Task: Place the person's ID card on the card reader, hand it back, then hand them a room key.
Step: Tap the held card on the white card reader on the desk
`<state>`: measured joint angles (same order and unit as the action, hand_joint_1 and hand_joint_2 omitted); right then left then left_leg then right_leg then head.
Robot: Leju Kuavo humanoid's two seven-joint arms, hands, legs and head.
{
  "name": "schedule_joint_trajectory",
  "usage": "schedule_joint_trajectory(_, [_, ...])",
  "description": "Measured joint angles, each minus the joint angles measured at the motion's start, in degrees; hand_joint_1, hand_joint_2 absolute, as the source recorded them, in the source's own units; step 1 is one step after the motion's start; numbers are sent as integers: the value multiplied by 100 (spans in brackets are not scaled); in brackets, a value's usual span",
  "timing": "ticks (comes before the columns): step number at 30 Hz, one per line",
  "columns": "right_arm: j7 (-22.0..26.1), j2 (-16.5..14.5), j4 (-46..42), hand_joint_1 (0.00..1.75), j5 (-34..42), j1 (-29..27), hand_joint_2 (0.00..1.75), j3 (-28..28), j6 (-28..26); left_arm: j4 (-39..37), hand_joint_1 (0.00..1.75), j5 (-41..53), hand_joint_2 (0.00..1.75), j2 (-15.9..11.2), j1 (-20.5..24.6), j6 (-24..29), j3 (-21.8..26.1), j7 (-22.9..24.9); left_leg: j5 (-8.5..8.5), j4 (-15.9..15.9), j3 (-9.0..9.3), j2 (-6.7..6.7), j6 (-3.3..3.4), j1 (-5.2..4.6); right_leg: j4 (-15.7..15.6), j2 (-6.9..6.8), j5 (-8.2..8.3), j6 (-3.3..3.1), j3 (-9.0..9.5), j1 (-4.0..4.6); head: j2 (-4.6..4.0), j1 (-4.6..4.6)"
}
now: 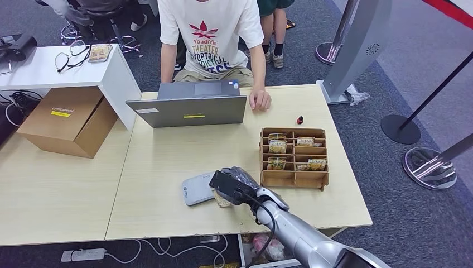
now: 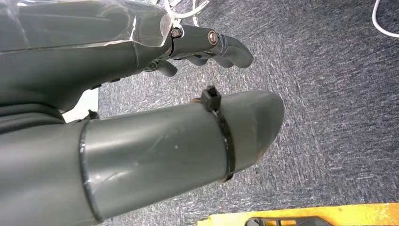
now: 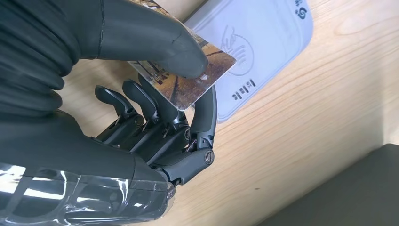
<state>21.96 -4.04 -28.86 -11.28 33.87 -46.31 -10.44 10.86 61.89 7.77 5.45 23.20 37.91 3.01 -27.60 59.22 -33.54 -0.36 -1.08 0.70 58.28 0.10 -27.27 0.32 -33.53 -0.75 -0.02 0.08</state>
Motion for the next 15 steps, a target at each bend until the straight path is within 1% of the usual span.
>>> schedule_joint_trajectory(15, [-105,0,206,175,-171,75,175,0,125,0,0,-19,0,-1,-6,9,-20,-8,0,0,0,0,0,0,0,0,0,0,0,0,0,0])
